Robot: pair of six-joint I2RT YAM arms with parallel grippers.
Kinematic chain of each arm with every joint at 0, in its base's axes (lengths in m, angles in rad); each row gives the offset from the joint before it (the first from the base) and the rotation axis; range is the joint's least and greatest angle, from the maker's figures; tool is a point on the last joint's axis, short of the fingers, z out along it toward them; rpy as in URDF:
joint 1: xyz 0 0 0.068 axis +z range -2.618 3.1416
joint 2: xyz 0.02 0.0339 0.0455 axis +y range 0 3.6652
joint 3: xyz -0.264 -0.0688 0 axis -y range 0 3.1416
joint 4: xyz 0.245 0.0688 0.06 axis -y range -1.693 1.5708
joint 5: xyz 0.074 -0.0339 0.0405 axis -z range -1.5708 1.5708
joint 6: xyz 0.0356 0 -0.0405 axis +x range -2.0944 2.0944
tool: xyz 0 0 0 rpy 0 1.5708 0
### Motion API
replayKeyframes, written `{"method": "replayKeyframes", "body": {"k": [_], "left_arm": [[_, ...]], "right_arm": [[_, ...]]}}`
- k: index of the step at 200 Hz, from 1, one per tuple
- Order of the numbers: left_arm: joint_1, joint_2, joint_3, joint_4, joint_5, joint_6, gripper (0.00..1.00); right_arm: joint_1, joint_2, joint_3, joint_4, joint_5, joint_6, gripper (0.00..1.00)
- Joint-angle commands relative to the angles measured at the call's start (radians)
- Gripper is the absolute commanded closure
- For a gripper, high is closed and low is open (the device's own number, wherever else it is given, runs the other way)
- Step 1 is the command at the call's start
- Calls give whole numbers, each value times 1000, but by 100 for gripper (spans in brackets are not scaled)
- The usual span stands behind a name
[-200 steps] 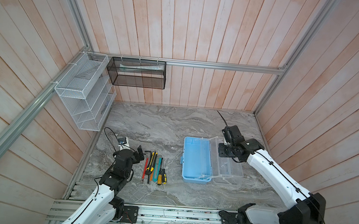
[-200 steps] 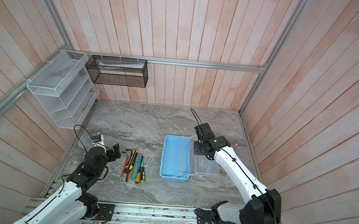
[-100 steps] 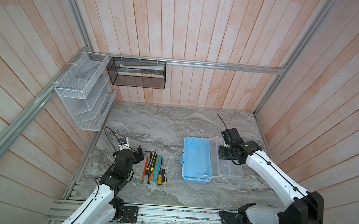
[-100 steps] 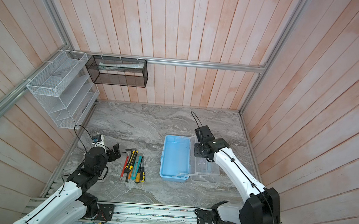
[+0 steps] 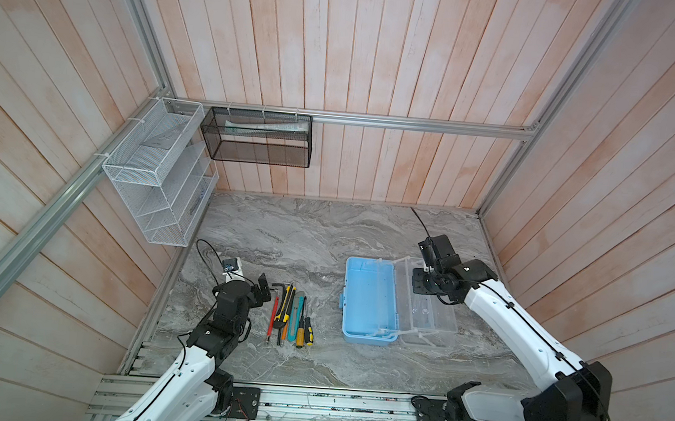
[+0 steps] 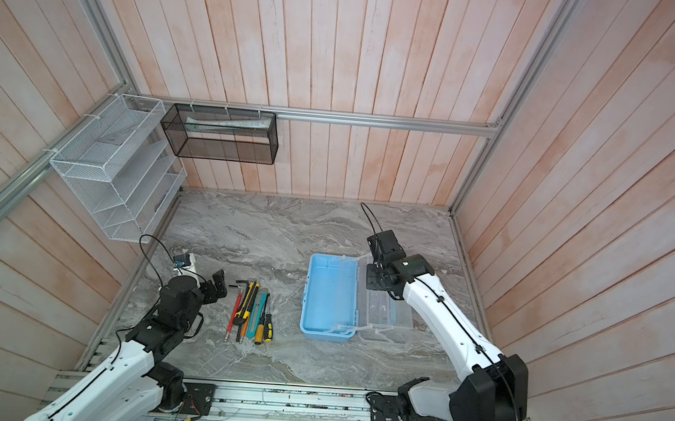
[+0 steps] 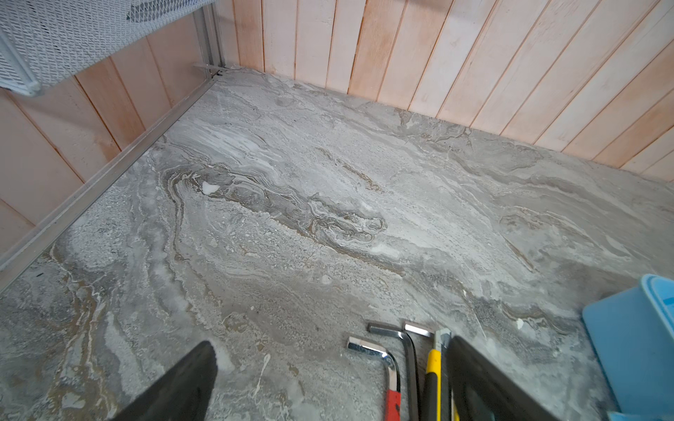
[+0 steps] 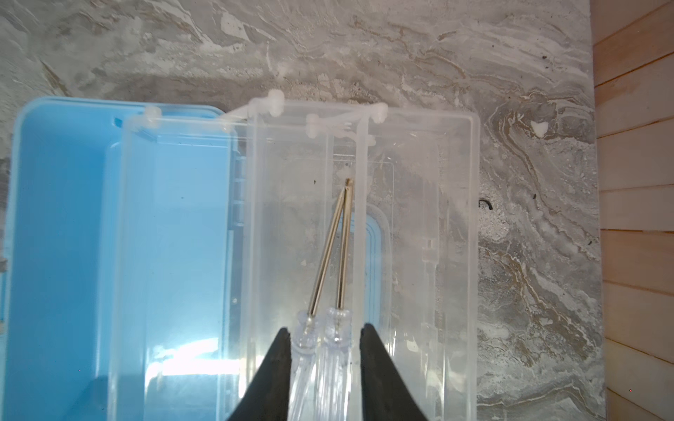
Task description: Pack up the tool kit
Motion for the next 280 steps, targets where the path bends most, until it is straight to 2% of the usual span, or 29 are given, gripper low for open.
{"method": "replayKeyframes", "body": {"k": [1,53,76,120,191,280], "left_arm": [[5,-22,11,10,-7,4,0],[5,-53,0,7,-9,2,0],[5,-56,-1,7,-10,3,0],[5,-61,-1,3,-10,2,0],[5,-115,-19,-3,-14,-1,0],[5,-122,-20,-4,-12,0,0]], "right_arm": [[66,9,78,6,-36,15,69],[381,129,72,228,-94,137,69],[525,191,31,351,-77,169,69],[662,390,77,383,-165,236,66],[725,607,165,352,-200,250,66],[725,695,257,300,-153,225,66]]}}
